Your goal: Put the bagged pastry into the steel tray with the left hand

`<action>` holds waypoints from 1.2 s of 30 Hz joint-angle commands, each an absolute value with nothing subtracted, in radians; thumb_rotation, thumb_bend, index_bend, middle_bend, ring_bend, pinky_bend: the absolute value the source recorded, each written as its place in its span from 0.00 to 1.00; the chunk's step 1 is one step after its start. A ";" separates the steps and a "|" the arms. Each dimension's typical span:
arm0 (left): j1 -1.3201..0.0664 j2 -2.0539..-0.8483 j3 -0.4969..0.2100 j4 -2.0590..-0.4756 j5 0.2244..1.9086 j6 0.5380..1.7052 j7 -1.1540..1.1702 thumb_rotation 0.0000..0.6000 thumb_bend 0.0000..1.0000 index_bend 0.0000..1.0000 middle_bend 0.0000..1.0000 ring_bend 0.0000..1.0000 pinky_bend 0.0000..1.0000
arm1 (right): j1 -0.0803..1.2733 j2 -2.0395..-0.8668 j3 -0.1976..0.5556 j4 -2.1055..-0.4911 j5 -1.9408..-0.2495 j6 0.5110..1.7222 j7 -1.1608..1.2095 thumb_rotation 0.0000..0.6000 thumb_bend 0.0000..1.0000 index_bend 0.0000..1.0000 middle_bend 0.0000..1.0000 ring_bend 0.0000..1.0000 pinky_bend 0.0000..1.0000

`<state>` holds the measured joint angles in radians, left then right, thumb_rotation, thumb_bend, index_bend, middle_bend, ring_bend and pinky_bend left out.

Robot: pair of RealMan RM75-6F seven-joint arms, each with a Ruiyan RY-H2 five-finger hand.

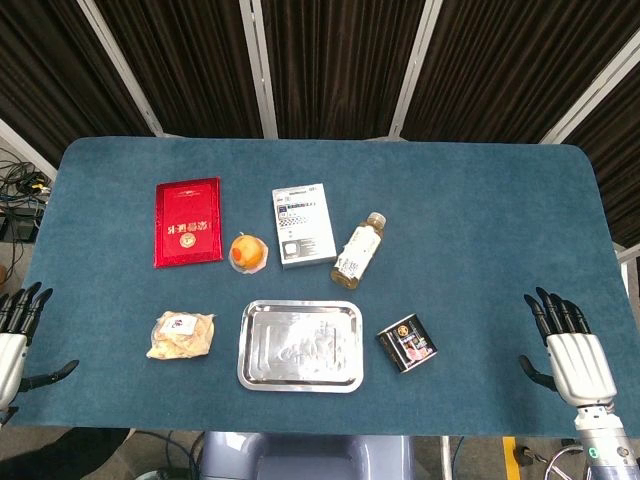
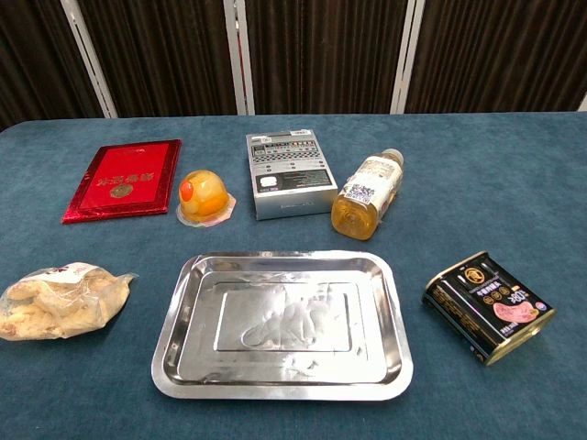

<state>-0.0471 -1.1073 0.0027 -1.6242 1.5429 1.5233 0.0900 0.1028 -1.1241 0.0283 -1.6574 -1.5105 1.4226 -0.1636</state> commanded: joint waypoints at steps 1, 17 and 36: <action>-0.049 -1.108 0.005 -1.625 1.544 1.517 0.093 1.00 0.07 0.00 0.00 0.00 0.00 | 0.102 -1.124 0.028 -1.659 -1.511 1.423 -0.163 1.00 0.30 0.00 0.00 0.00 0.09; -0.262 -1.206 -0.027 -1.698 1.364 1.121 0.397 1.00 0.07 0.00 0.00 0.00 0.11 | 0.103 -1.126 0.032 -1.661 -1.506 1.422 -0.167 1.00 0.30 0.00 0.00 0.00 0.09; -0.361 -1.493 -0.070 -1.641 1.215 1.157 0.611 1.00 0.35 0.66 0.68 0.61 0.69 | 0.099 -1.117 0.033 -1.659 -1.511 1.431 -0.139 1.00 0.30 0.00 0.00 0.00 0.09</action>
<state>-0.3643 -1.4914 -0.0692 -1.6350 1.1938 1.1386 0.6282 0.0993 -1.1170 0.0327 -1.6585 -1.5109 1.4309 -0.1389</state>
